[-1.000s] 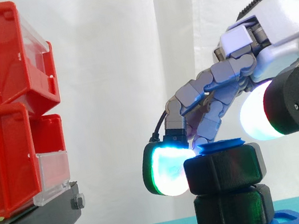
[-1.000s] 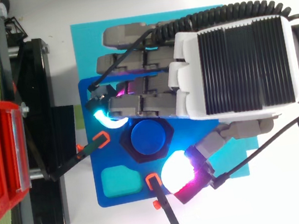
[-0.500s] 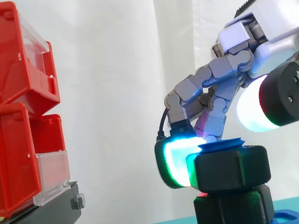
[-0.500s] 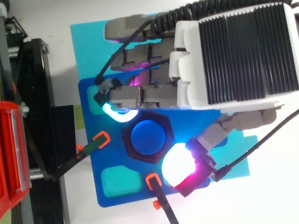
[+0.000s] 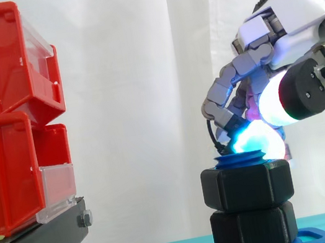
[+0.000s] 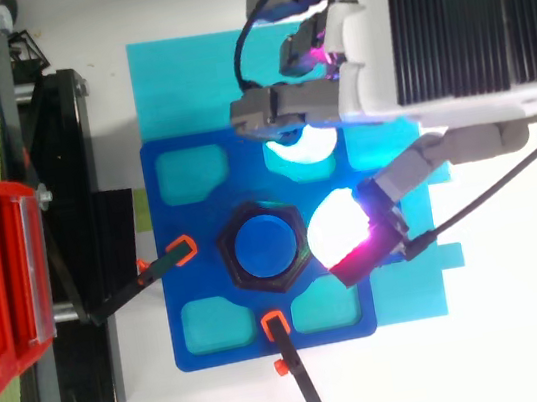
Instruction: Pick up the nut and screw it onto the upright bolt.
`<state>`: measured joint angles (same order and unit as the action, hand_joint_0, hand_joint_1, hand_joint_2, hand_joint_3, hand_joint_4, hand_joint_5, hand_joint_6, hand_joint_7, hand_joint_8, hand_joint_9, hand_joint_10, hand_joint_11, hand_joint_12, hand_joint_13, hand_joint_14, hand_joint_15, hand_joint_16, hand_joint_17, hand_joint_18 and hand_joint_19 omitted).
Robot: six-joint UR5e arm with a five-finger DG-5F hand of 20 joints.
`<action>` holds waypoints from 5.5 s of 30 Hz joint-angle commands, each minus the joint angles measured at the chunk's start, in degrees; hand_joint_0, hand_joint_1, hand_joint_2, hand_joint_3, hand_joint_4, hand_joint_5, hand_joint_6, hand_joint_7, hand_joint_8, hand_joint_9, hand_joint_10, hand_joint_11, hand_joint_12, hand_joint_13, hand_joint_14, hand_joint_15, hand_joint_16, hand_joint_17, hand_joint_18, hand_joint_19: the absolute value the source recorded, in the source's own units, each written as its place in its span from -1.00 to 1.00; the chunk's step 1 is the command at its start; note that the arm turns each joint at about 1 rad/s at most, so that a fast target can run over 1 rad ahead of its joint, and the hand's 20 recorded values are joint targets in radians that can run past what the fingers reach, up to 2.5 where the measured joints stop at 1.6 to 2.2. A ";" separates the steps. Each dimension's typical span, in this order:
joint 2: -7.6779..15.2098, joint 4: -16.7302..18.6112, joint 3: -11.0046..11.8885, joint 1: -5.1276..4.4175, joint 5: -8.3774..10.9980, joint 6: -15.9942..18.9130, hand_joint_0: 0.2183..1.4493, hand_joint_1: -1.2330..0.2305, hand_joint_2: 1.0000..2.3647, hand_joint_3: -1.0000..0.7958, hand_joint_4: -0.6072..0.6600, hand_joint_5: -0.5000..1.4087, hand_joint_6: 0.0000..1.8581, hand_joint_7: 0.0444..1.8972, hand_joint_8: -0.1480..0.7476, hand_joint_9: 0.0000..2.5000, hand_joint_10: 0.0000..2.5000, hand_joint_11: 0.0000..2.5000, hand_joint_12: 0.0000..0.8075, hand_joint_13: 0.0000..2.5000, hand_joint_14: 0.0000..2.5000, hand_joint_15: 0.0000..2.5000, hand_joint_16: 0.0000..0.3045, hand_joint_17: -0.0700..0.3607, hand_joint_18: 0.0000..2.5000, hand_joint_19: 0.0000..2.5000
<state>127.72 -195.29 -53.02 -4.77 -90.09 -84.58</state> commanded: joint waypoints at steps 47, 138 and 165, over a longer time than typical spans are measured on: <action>0.08 8.26 -2.96 -3.58 2.11 1.52 -0.57 0.26 -1.00 -0.44 0.23 -0.57 -0.46 -0.27 -0.24 -0.41 -1.00 -1.00 -0.44 -0.52 -1.00 -1.00 -0.86 -0.45 -0.83 -1.00; 0.08 10.19 -3.67 -3.32 2.20 3.02 -0.64 0.30 -1.00 -0.44 0.13 -0.64 -0.46 -0.48 -0.33 -0.61 -1.00 -1.00 -0.33 -0.76 -1.00 -1.00 -0.77 -0.31 -1.00 -1.00; 0.08 6.85 -3.67 -3.32 2.28 2.93 -0.64 0.35 -1.00 -0.44 0.36 -0.52 -0.46 0.06 -0.22 -0.64 -1.00 -1.00 -0.28 -0.73 -1.00 -1.00 -0.77 -0.31 -1.00 -1.00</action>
<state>127.79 -188.12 -56.72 -8.09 -87.80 -81.64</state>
